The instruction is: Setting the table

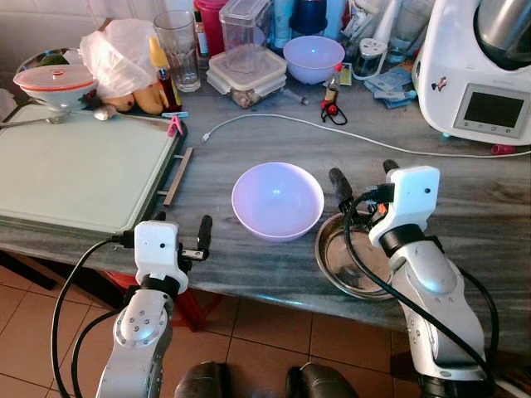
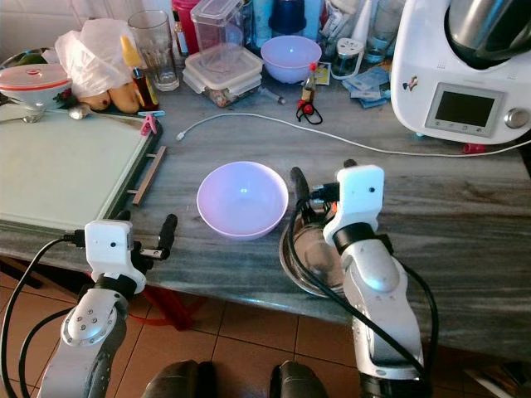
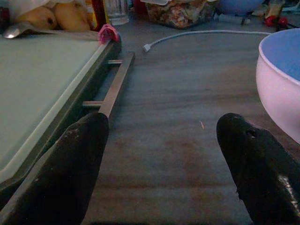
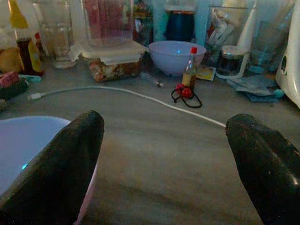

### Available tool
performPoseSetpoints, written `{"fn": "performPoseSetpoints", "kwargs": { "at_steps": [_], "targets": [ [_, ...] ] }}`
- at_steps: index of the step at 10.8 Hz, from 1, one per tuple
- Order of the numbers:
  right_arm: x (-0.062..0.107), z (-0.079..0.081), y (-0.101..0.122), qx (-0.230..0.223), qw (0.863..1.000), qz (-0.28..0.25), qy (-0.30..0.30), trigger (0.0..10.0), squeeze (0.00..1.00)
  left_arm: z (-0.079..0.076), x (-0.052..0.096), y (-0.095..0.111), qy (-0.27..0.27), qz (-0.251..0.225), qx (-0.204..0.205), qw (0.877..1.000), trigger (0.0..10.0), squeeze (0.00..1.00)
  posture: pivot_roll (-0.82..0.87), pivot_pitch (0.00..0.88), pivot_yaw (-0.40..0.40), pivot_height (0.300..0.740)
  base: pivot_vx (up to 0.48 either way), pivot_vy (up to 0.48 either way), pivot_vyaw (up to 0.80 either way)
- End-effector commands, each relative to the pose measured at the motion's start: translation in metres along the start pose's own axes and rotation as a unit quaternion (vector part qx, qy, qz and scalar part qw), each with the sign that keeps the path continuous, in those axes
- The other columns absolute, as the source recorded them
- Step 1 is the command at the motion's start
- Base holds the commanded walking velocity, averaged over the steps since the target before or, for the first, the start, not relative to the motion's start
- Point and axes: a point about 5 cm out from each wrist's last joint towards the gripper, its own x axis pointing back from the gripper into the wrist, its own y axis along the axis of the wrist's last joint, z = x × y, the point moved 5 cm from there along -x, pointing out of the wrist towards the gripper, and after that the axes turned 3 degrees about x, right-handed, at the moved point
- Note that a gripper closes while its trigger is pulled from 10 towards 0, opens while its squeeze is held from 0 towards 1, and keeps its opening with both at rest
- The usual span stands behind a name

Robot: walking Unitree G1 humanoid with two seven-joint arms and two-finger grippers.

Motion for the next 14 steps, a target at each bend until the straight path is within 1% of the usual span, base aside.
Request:
{"fn": "performPoseSetpoints", "kwargs": {
  "at_steps": [1, 2, 3, 6, 11, 14],
  "targets": [
    [0.002, -0.003, 0.002, 0.003, 1.000, -0.006, -0.010, 10.0, 0.33, 0.001, 0.001, 0.002, 0.000, -0.001, -0.001, 1.000, 10.0, 0.00, -0.02, 0.099, 0.024, 0.740, -0.247, 0.000, 0.00],
    [0.001, -0.003, 0.001, 0.001, 1.000, -0.005, -0.012, 10.0, 0.16, 0.000, 0.001, 0.002, -0.001, -0.002, 0.000, 1.000, 10.0, 0.00, -0.02, 0.099, 0.023, 0.740, -0.270, 0.000, 0.00],
    [0.000, -0.003, 0.000, -0.003, 1.000, -0.004, -0.013, 10.0, 0.04, 0.000, 0.001, 0.002, 0.000, -0.001, 0.000, 1.000, 10.0, 0.00, -0.02, 0.098, 0.022, 0.740, -0.289, 0.000, 0.00],
    [-0.003, -0.002, 0.001, -0.005, 1.000, -0.007, -0.013, 10.0, 0.00, 0.002, -0.002, 0.004, 0.002, -0.003, 0.000, 1.000, 10.0, 0.00, -0.02, 0.104, 0.020, 0.740, -0.349, 0.000, -0.47],
    [-0.003, 0.000, -0.001, -0.006, 1.000, -0.006, -0.010, 10.0, 0.00, 0.000, -0.001, 0.003, 0.000, -0.001, 0.004, 1.000, 10.0, 0.00, -0.02, 0.105, 0.018, 0.740, -0.373, 0.000, 0.00],
    [-0.001, -0.005, -0.012, -0.021, 0.999, 0.013, -0.024, 10.0, 0.00, -0.001, 0.001, 0.001, -0.003, 0.003, 0.007, 1.000, 10.0, 0.00, -0.02, 0.106, 0.018, 0.740, -0.371, 0.000, 0.00]
  ]
}}
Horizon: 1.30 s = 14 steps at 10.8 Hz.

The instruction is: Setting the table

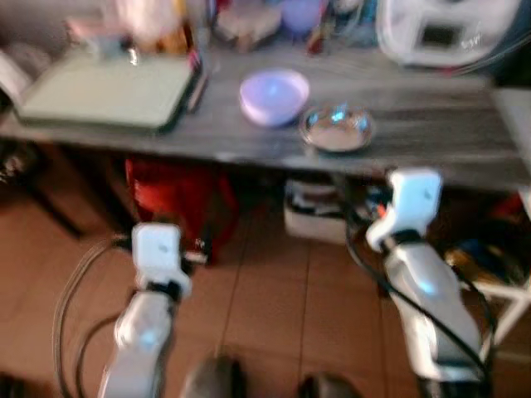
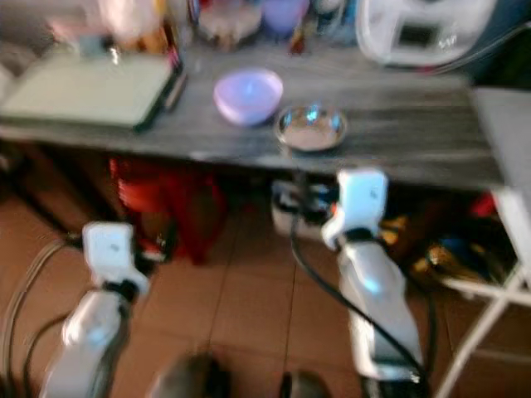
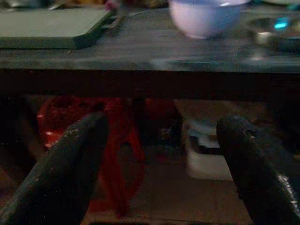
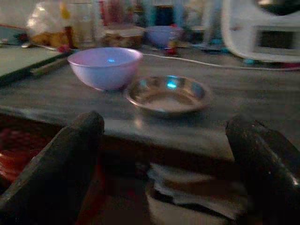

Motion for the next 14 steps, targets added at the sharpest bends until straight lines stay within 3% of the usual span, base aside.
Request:
{"fn": "performPoseSetpoints", "kwargs": {
  "at_steps": [1, 4, 7, 9, 14],
  "targets": [
    [0.000, 0.003, -0.002, -0.005, 1.000, 0.002, 0.002, 10.0, 0.00, 0.006, 0.002, -0.002, 0.005, 0.005, -0.005, 1.000, 10.0, 0.00, -0.02, 0.109, 0.018, 0.740, -0.371, 0.000, 0.00],
    [0.000, 0.004, -0.007, -0.010, 1.000, 0.009, 0.001, 10.0, 0.00, 0.002, 0.004, 0.007, -0.011, -0.015, -0.005, 1.000, 10.0, 0.00, -0.02, 0.114, 0.023, 0.740, -0.114, 0.000, 0.00],
    [0.001, 0.005, -0.011, -0.016, 1.000, 0.016, 0.002, 10.0, 0.00, 0.000, 0.006, 0.004, -0.020, -0.006, -0.005, 1.000, 10.0, 0.00, -0.02, 0.110, 0.030, 0.740, 0.000, 0.000, 0.00],
    [0.002, 0.007, -0.014, -0.020, 1.000, 0.019, 0.004, 10.0, 0.00, 0.001, 0.007, 0.002, -0.018, 0.003, 0.012, 1.000, 10.0, 0.00, -0.02, 0.108, 0.033, 0.740, 0.000, -0.386, -0.59],
    [0.004, 0.007, -0.017, -0.024, 0.999, 0.024, 0.003, 10.0, 0.00, 0.001, 0.007, 0.001, -0.019, 0.008, 0.007, 1.000, 10.0, 0.00, -0.02, 0.104, 0.035, 0.740, 0.000, -0.480, 0.00]
  ]
}}
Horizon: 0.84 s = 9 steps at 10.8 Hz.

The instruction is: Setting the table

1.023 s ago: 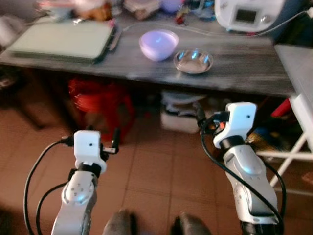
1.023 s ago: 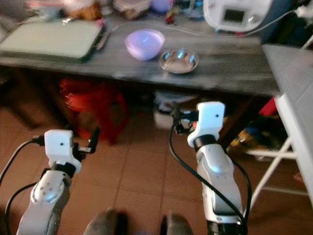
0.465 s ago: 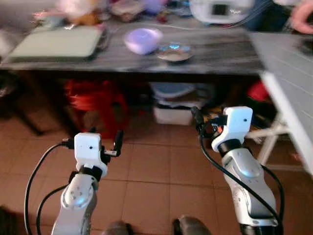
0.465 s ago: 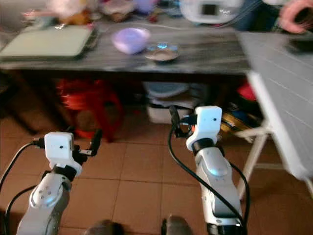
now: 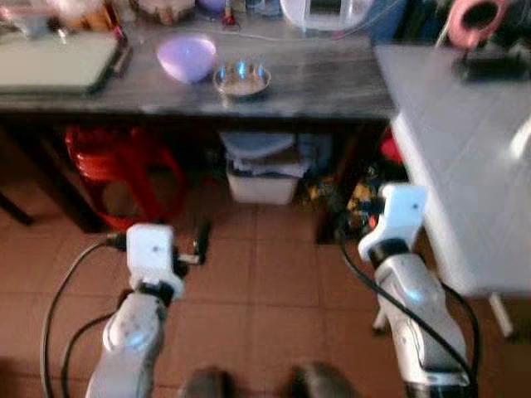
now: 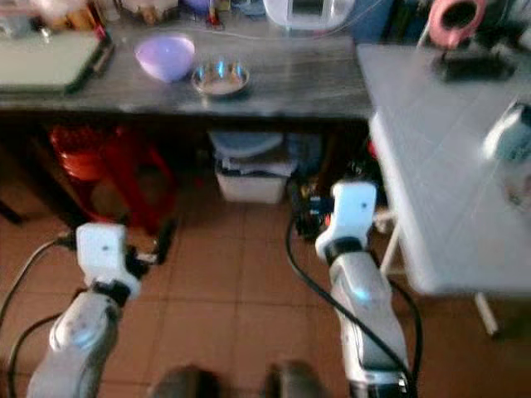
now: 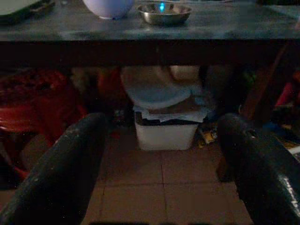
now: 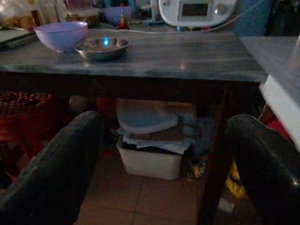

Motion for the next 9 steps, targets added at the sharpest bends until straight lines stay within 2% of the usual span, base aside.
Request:
{"fn": "performPoseSetpoints", "kwargs": {
  "at_steps": [1, 8, 9],
  "targets": [
    [0.0015, -0.0044, -0.0007, 0.000, 1.000, 0.002, -0.005, 10.0, 0.00, -0.0037, -0.0005, 0.0016, -0.005, -0.001, -0.001, 1.000, 10.0, 0.00, -0.02, 0.104, 0.035, 0.740, 0.000, -0.480, 0.00],
    [0.0021, -0.0066, -0.0037, -0.005, 1.000, 0.007, -0.009, 10.0, 0.00, -0.0070, -0.0030, 0.0039, -0.013, -0.006, -0.004, 1.000, 10.0, 0.00, -0.03, 0.109, 0.038, 0.740, 0.000, -0.480, 0.00],
    [0.0018, -0.0063, -0.0040, -0.006, 1.000, 0.008, -0.009, 10.0, 0.00, -0.0068, -0.0029, 0.0034, -0.014, -0.005, -0.005, 1.000, 10.0, 0.00, -0.03, 0.109, 0.038, 0.740, 0.000, 0.000, 0.00]
  ]
}}
